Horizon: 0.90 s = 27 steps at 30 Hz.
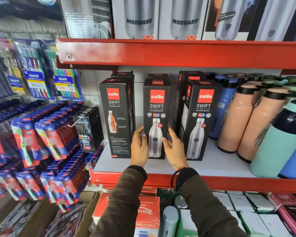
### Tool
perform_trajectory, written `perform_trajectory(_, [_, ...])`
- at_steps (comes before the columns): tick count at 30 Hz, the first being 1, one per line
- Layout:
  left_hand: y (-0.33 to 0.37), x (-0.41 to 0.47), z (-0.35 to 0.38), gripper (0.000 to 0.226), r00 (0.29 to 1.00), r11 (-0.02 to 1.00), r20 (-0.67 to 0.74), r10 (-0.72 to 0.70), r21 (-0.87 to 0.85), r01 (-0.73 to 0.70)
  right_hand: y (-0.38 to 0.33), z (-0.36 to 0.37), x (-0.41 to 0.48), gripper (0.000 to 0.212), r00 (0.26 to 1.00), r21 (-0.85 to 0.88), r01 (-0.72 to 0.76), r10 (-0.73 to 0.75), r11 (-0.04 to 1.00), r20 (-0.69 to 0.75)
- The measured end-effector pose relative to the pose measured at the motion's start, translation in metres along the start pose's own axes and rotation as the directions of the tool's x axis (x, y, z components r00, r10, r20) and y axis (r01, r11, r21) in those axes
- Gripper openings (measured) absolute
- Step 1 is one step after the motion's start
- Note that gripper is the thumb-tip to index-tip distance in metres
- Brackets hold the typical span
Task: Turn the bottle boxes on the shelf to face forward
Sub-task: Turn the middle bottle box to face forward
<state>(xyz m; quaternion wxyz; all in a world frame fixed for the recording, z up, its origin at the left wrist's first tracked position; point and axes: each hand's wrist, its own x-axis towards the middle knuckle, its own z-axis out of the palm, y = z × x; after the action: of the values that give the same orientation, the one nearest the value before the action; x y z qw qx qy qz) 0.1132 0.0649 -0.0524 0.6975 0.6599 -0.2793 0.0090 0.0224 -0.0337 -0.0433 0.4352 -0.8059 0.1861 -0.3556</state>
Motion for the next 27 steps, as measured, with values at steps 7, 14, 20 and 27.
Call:
perform_trajectory(7, [0.001, -0.001, 0.003, 0.036, 1.0, 1.0, 0.013, -0.011, 0.012, 0.011, 0.002, -0.003, 0.0, 0.06, 1.0, 0.003, -0.019, 0.019, 1.0, -0.011])
perform_trajectory(14, [0.0, -0.003, 0.005, 0.036, 1.0, 1.0, 0.024, -0.012, 0.023, 0.011, 0.003, -0.007, -0.001, 0.061, 1.0, -0.002, -0.017, 0.017, 1.0, 0.003])
perform_trajectory(20, [0.003, -0.005, 0.005, 0.036, 1.0, 0.999, 0.016, -0.009, 0.048, 0.009, 0.001, -0.007, -0.002, 0.058, 0.999, -0.007, -0.021, 0.02, 1.0, -0.037])
perform_trajectory(27, [0.008, -0.02, -0.002, 0.034, 0.995, 0.998, -0.07, 0.067, 0.021, -0.066, -0.007, -0.008, -0.017, 0.042, 0.972, 0.109, 0.052, -0.025, 0.993, -0.233])
